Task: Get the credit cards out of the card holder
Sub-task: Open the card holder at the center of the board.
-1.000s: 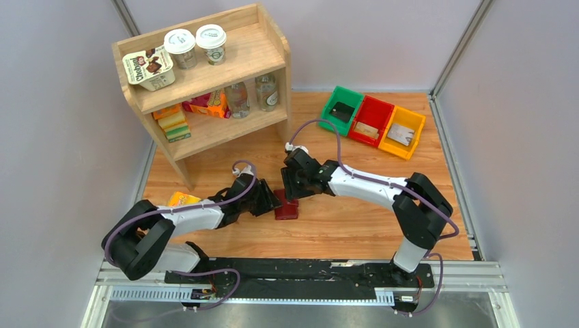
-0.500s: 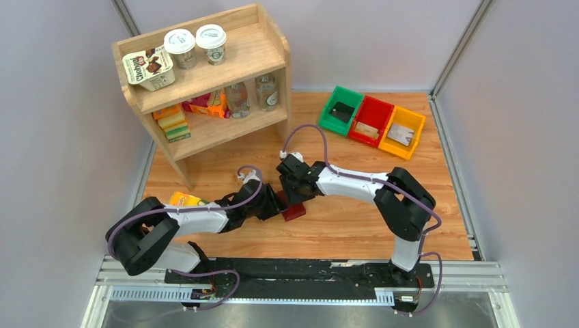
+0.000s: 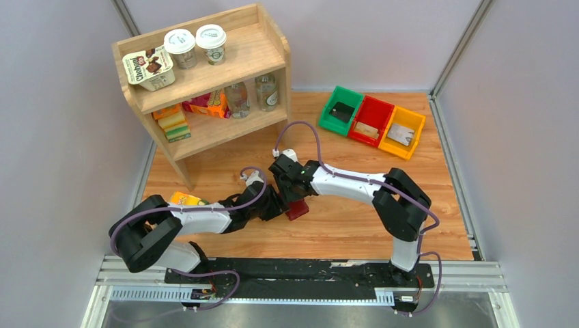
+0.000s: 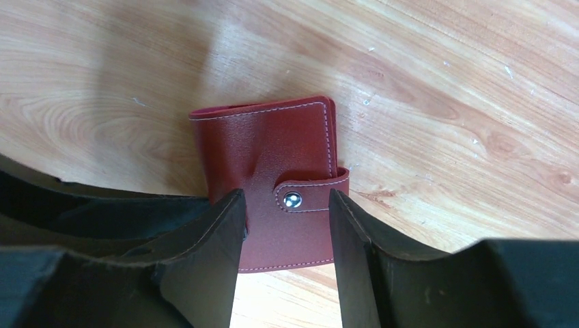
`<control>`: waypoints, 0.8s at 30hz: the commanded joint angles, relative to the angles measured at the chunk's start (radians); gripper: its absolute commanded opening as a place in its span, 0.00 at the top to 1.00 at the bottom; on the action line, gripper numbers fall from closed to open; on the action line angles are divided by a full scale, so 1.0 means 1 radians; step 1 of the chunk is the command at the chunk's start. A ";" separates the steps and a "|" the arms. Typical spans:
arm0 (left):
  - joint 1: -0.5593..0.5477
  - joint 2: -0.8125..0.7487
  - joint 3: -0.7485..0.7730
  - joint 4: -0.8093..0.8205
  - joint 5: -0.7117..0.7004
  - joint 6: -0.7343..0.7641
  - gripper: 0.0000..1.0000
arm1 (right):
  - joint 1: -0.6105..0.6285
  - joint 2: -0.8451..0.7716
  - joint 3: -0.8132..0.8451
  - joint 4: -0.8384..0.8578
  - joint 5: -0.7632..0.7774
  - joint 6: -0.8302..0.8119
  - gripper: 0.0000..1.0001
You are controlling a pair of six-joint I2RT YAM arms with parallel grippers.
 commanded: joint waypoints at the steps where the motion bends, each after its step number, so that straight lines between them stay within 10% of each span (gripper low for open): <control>1: -0.014 0.027 0.000 -0.129 -0.034 0.009 0.59 | 0.004 0.040 0.025 -0.024 0.046 -0.012 0.49; 24: -0.016 0.049 0.048 -0.239 -0.074 0.031 0.62 | -0.073 -0.018 -0.104 0.032 -0.092 -0.008 0.72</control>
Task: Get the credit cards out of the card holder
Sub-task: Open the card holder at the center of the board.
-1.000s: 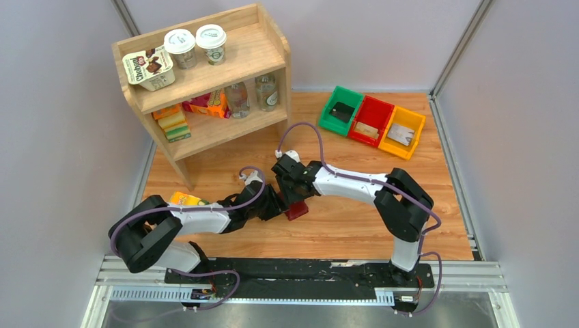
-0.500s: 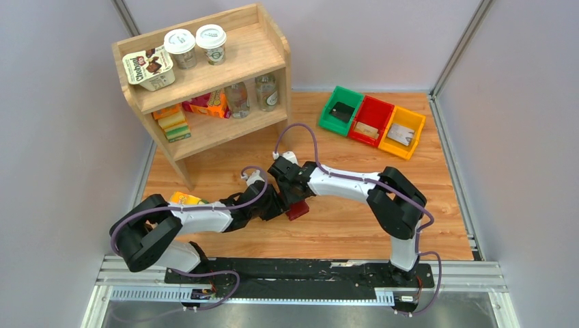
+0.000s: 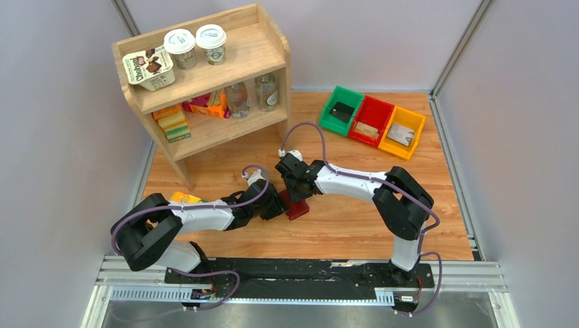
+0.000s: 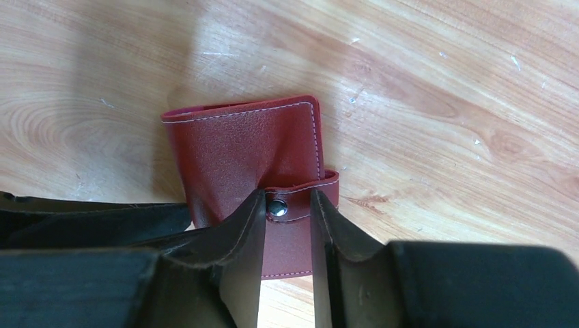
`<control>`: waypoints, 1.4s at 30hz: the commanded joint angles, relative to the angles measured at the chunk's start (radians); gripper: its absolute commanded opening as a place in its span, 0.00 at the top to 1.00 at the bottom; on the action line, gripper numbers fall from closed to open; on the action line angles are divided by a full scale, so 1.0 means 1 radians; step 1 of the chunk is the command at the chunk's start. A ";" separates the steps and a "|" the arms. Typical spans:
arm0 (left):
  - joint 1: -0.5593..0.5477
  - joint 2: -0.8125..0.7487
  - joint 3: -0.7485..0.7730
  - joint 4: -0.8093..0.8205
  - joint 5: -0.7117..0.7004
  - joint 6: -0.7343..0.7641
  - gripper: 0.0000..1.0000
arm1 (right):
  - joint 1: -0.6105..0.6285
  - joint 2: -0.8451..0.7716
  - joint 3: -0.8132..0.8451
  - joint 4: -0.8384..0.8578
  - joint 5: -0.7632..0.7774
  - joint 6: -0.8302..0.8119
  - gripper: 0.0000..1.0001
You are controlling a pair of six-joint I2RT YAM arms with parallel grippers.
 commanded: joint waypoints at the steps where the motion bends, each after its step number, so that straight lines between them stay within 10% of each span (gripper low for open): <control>1: -0.003 0.034 -0.011 -0.132 -0.043 0.029 0.62 | -0.042 -0.031 -0.066 0.012 -0.077 -0.007 0.73; 29: 0.009 0.048 0.041 -0.235 -0.133 0.064 0.62 | -0.331 -0.174 -0.436 0.562 -0.734 0.206 0.98; 42: 0.054 -0.056 0.138 -0.336 -0.155 0.244 0.56 | -0.360 -0.324 -0.467 0.401 -0.459 0.171 0.69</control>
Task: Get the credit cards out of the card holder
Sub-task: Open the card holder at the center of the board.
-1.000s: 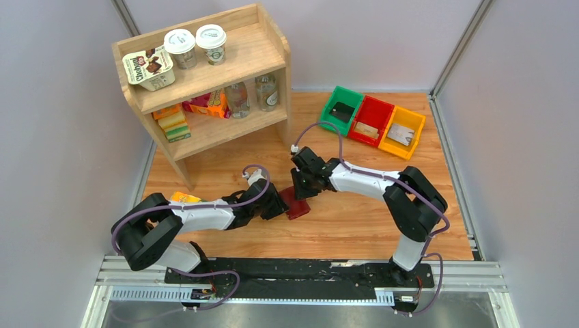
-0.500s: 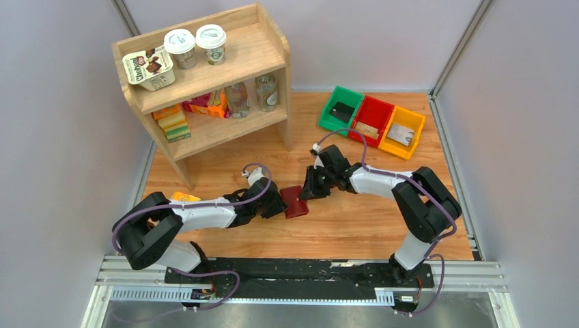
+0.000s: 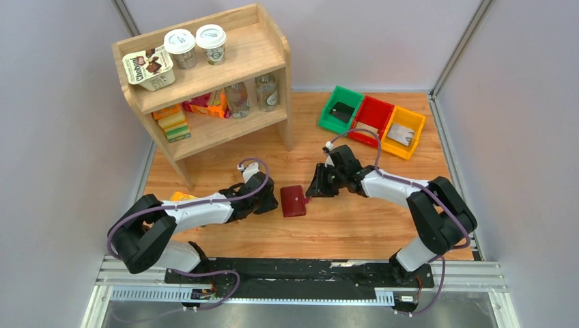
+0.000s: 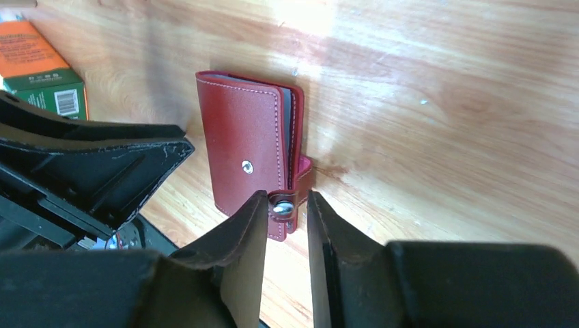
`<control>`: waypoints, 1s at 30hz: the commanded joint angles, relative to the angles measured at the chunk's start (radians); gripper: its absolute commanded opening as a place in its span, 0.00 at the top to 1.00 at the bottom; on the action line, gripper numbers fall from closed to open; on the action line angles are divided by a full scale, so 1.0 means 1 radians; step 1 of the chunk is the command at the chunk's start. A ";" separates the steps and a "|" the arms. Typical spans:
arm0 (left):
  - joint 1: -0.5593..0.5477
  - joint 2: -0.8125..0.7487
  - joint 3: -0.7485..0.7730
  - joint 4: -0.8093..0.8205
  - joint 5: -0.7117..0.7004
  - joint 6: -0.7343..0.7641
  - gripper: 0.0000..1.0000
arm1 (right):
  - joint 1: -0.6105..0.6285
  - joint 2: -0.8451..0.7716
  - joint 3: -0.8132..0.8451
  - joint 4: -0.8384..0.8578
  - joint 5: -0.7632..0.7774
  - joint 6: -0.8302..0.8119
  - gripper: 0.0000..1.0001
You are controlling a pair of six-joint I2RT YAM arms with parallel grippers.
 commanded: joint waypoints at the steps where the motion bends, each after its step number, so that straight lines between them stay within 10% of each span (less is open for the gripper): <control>1: 0.001 -0.045 0.052 -0.128 -0.024 0.119 0.53 | -0.001 -0.067 -0.009 -0.066 0.138 -0.017 0.68; 16: -0.099 -0.004 0.152 -0.218 -0.070 0.128 0.34 | 0.106 -0.102 0.076 -0.098 0.212 -0.035 0.34; 30: -0.105 0.047 0.112 -0.131 -0.059 0.044 0.34 | 0.164 0.070 0.225 -0.239 0.371 -0.028 0.31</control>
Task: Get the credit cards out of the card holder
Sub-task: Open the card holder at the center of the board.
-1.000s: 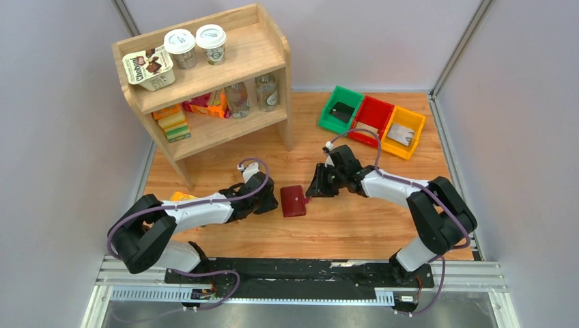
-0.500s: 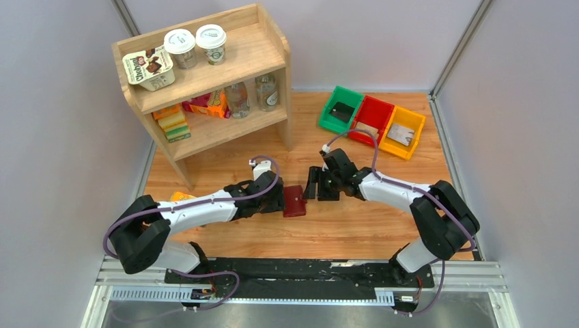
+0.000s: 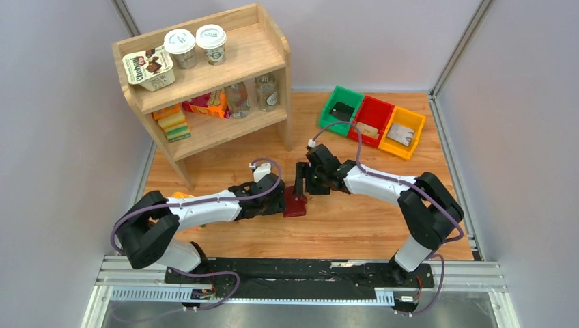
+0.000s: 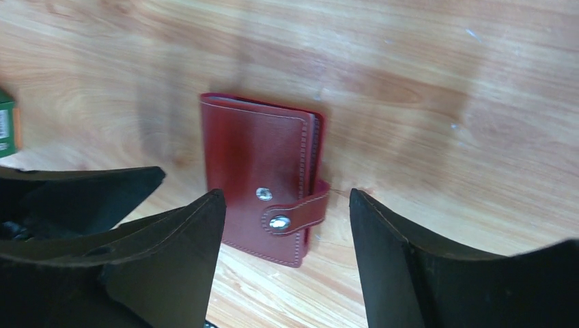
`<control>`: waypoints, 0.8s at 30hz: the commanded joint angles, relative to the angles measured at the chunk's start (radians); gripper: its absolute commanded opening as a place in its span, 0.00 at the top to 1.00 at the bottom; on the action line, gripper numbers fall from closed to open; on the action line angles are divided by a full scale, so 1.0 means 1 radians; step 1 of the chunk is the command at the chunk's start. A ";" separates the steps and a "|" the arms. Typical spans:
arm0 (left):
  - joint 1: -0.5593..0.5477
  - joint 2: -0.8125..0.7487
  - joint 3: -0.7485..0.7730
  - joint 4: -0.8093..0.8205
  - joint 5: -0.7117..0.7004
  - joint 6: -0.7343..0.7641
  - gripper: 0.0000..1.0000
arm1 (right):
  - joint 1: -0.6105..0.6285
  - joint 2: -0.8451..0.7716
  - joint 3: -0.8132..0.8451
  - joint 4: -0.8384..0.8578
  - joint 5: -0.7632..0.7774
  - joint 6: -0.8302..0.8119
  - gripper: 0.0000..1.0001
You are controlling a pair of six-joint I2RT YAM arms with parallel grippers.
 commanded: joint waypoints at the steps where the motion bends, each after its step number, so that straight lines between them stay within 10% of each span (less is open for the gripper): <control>1: -0.013 0.019 -0.005 0.039 -0.004 -0.035 0.34 | 0.005 0.026 0.040 -0.080 0.090 -0.010 0.32; 9: -0.014 0.009 -0.027 0.030 -0.011 -0.050 0.35 | -0.038 -0.029 -0.033 -0.091 0.069 -0.019 0.59; 24: -0.098 0.031 0.120 -0.116 -0.104 0.067 0.28 | -0.173 -0.066 -0.245 0.237 -0.268 0.020 0.79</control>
